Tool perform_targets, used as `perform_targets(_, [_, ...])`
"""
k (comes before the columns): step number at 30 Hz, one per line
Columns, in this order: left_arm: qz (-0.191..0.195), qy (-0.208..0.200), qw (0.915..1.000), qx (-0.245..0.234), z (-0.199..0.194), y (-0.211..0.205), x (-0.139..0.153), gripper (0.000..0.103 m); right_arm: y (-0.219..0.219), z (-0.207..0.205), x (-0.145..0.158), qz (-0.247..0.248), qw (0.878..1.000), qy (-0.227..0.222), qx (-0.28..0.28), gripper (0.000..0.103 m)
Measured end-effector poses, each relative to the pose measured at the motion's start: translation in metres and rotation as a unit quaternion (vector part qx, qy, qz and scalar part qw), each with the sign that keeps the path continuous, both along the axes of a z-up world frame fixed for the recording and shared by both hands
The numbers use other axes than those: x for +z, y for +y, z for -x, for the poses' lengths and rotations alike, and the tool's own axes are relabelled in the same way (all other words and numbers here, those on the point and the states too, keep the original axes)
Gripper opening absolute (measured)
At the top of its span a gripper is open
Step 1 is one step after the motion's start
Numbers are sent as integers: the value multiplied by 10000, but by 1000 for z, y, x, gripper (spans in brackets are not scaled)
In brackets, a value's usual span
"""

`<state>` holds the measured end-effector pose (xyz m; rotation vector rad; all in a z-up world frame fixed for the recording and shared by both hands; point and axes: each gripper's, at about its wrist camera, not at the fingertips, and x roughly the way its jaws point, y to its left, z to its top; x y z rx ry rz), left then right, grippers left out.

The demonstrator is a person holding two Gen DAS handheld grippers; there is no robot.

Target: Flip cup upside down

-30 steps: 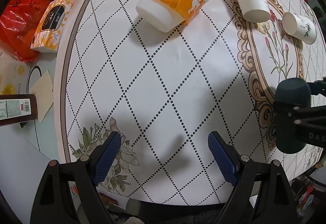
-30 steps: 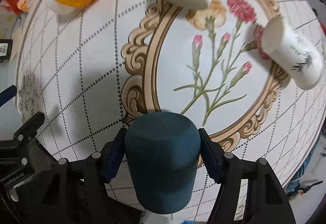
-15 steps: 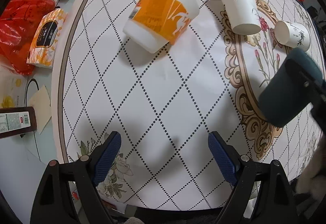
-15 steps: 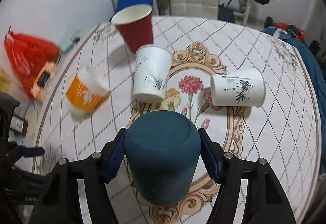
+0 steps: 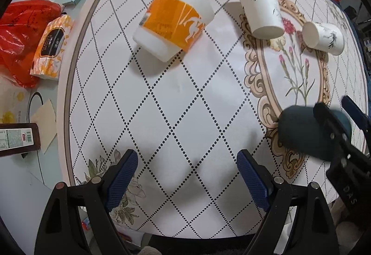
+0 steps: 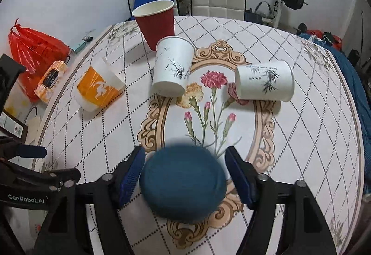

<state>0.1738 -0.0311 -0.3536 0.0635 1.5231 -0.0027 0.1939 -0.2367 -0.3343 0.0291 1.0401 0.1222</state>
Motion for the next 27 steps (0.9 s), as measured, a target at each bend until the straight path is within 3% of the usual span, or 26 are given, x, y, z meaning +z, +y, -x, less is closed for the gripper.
perform_targets(1, [-2, -57, 10000, -43, 2, -1, 4, 100, 0, 1, 3, 77, 10000, 15, -59, 86])
perform_targets(2, [-15, -130, 9999, -87, 4, -1, 10, 101, -2, 3, 7, 88, 9999, 78, -117, 93])
perform_targets(9, [-60, -521, 9973, -517, 31, -12, 49, 101, -23, 46, 55, 384, 9948, 433, -835, 96])
perform_targets(14, [-47, -789, 9940, -754, 51, -27, 76, 101, -28, 89, 74, 357, 9908, 648, -1129, 97])
perform_targets(22, [-7, -1256, 9898, -671, 84, -43, 130, 101, -47, 136, 116, 398, 9869, 436, -1502, 97])
perform_targets(27, [14, -1679, 9843, -541, 111, -49, 179, 101, -56, 165, 158, 289, 9876, 292, -1516, 97])
